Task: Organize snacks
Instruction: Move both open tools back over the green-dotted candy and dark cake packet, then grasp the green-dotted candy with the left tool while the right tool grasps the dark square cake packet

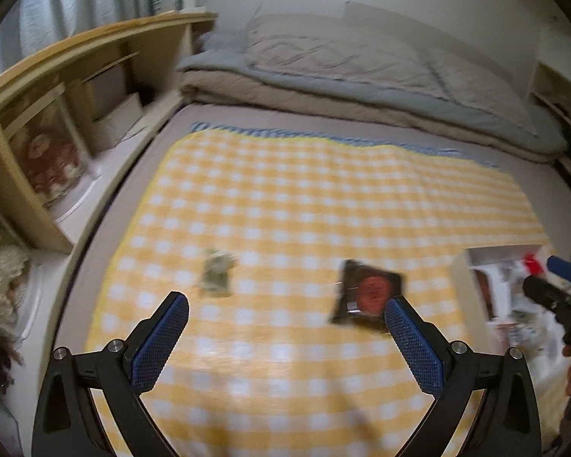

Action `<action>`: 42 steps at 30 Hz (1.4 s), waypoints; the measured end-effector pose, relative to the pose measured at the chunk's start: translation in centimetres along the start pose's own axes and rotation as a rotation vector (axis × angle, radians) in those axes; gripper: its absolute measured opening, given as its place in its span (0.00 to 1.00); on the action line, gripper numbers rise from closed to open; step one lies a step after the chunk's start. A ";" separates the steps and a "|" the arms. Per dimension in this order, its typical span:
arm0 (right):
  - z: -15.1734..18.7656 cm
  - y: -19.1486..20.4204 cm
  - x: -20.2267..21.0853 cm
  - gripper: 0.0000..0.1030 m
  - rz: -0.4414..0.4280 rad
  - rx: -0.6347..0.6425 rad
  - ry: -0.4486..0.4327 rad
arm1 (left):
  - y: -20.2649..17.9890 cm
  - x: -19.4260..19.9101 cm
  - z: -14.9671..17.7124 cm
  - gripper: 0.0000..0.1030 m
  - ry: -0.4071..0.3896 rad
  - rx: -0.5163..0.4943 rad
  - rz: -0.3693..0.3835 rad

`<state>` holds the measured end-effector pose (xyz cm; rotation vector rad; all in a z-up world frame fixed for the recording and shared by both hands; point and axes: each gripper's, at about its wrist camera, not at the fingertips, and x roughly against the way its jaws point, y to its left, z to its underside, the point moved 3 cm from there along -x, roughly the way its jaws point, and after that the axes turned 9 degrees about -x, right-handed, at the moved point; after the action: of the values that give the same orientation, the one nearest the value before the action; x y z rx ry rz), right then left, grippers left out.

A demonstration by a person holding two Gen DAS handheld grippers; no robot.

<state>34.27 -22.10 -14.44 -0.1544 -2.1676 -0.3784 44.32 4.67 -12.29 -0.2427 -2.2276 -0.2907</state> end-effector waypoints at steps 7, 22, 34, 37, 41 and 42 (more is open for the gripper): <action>-0.2 3.8 -5.2 1.00 -0.040 0.014 0.051 | 3.0 -5.1 -0.2 1.00 0.062 0.047 -0.074; -2.6 2.6 -15.7 0.48 -0.010 -0.101 0.171 | 5.3 -17.6 -1.2 0.76 0.111 0.108 -0.087; 1.3 5.0 -16.9 0.42 -0.071 0.196 0.365 | 5.6 -21.0 -1.0 0.64 0.133 0.134 -0.125; 0.8 4.5 -15.7 0.49 -0.083 0.152 0.323 | 5.6 -21.1 -1.0 0.55 0.134 0.142 -0.122; 0.2 5.1 -14.9 0.84 -0.175 0.024 0.319 | 5.3 -20.5 -0.8 0.40 0.142 0.127 -0.120; 0.2 5.7 -15.0 0.91 -0.194 0.013 0.328 | 5.2 -20.6 -0.8 0.34 0.149 0.121 -0.119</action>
<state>44.31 -16.20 -25.49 0.1198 -1.8641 -0.4652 59.05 7.85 -27.34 -0.0224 -2.1064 -0.2286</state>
